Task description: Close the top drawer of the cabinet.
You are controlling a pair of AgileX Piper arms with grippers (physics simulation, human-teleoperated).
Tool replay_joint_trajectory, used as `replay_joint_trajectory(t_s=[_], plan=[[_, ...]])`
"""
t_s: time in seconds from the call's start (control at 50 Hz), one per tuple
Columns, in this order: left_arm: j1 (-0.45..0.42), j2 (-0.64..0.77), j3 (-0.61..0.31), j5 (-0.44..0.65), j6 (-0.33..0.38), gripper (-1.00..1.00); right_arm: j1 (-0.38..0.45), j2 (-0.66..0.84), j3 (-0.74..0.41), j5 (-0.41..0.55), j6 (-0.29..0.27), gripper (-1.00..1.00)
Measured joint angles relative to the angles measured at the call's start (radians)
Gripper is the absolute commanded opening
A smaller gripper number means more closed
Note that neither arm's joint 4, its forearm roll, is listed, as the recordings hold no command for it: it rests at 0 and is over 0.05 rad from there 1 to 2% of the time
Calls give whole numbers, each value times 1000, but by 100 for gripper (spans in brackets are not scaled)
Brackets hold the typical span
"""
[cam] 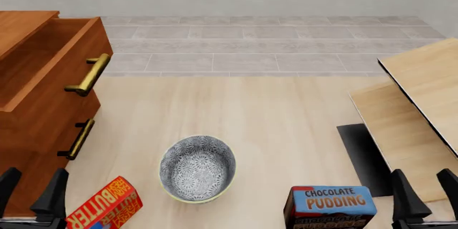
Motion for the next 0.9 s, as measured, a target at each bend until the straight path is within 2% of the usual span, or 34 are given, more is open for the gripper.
replay_joint_trajectory(t_s=[0.4,0.62,0.9], plan=[[-46,-23,-20,29,2,100,-20,0,0,-13,-7,100],[-85,23,-61,11,71,100,-29,2,-2,-20,-5,100],[-167,207,-147,-120,208,100,-46,17,-1,-39,-1,100]])
